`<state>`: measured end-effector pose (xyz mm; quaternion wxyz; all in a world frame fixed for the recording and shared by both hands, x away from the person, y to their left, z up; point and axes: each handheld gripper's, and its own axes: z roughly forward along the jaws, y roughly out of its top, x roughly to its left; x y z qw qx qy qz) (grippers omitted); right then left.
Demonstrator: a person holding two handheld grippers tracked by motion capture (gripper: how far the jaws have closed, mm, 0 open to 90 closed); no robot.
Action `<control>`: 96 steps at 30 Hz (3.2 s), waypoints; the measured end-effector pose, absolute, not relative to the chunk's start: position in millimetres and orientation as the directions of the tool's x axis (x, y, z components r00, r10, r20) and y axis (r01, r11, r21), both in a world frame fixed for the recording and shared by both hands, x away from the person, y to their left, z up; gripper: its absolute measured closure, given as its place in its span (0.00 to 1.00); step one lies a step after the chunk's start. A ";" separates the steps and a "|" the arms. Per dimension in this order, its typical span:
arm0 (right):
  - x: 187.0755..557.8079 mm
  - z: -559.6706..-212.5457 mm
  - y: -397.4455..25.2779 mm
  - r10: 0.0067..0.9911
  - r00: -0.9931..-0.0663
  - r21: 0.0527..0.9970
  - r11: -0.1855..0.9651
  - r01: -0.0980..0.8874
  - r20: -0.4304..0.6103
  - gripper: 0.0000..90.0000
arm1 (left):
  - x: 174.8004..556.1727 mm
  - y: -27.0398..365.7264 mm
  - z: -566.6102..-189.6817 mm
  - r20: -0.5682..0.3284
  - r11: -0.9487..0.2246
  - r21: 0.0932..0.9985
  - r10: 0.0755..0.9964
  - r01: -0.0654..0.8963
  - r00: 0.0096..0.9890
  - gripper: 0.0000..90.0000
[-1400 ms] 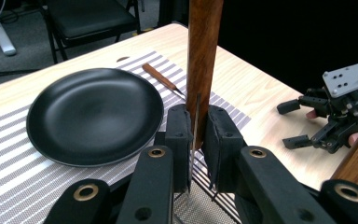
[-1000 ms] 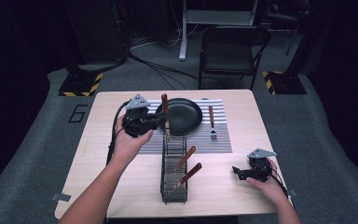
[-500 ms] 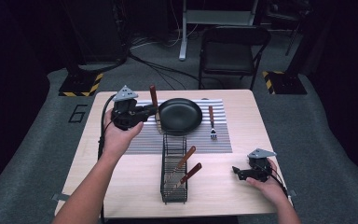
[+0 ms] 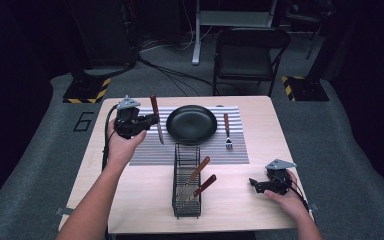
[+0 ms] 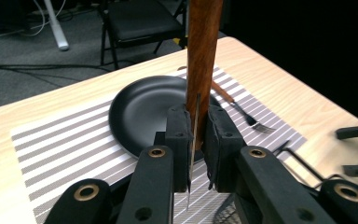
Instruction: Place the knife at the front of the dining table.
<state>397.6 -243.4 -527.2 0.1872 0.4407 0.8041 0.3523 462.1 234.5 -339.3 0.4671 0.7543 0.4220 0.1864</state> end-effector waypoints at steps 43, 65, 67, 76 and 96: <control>397.8 -527.2 -243.5 0.840 -0.543 0.732 0.364 0.576 0.009 0.11 | 502.1 269.6 -415.5 -0.166 -0.155 0.748 0.898 0.645 0.408 0.90; 397.9 -527.2 -243.5 0.840 -0.542 0.732 0.364 0.576 0.009 0.11 | 539.5 273.6 -448.6 -0.308 0.030 0.747 0.901 0.664 0.306 0.90; 397.9 -527.2 -243.5 0.840 -0.543 0.732 0.364 0.576 0.009 0.11 | 542.1 273.3 -451.5 -0.314 0.042 0.744 0.903 0.667 0.293 0.90; 398.1 -527.2 -243.5 0.839 -0.544 0.732 0.365 0.575 0.009 0.11 | 550.0 272.7 -460.6 -0.344 0.084 0.729 0.903 0.679 0.258 0.90; 398.3 -527.2 -243.6 0.838 -0.546 0.732 0.367 0.574 0.008 0.11 | 569.7 264.3 -483.6 -0.323 0.083 0.694 0.924 0.715 0.206 0.90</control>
